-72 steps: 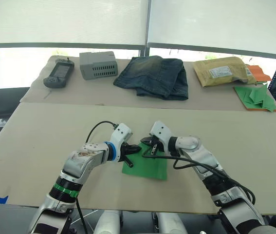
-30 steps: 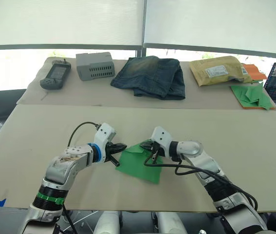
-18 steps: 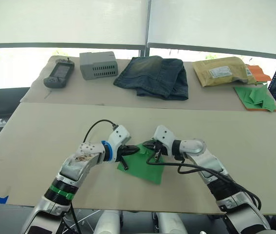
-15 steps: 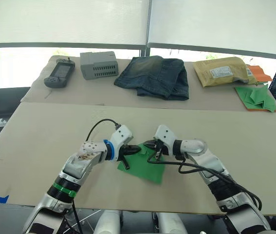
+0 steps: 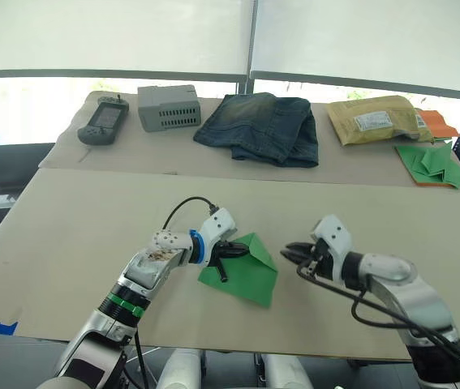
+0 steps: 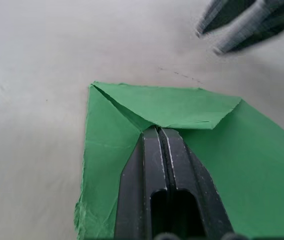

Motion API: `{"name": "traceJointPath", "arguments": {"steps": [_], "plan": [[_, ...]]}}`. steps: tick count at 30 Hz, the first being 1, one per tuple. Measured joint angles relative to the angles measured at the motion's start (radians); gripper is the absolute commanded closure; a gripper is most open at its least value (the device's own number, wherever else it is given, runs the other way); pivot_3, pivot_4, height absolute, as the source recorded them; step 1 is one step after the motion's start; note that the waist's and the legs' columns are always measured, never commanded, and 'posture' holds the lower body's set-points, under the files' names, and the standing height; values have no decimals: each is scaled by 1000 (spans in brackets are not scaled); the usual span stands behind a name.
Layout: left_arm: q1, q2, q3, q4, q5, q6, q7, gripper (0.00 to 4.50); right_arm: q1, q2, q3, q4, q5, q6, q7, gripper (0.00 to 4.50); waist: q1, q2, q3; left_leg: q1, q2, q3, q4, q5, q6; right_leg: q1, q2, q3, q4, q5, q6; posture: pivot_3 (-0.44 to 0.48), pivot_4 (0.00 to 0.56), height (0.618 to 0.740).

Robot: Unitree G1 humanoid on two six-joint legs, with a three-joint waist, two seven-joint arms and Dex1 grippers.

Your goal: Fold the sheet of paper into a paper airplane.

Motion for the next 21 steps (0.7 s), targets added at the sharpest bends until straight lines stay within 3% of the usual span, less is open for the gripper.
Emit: {"name": "traceJointPath", "arguments": {"steps": [2,8,11,17,21], "plan": [[-3,-7,-2,9,2,-6,-5,4500,45,-38,2,-39,-13,4,-10,1487,1,0,0,0,0,0,0,0,0,0,0,0,0,0,0,0,150,728],[-5,-3,9,15,-1,0,-23,4500,87,-58,23,-95,-18,8,-26,1487,-1,0,0,0,0,0,0,0,0,0,1,0,0,0,0,0,150,728],[-4,15,22,13,-7,6,-32,4500,70,-31,23,-98,-5,9,-50,2312,-4,0,0,0,0,0,0,0,0,-1,1,0,0,0,0,0,150,728],[1,42,46,3,-10,22,-35,4500,14,-28,23,-98,10,8,-50,4405,-9,0,0,0,0,0,0,0,0,-1,1,-1,0,0,0,0,150,728],[6,48,52,-5,-10,27,-33,4500,14,-35,26,-98,22,12,-39,4484,-8,0,0,-1,0,0,0,0,0,-1,0,-1,0,0,0,0,150,728]]}}
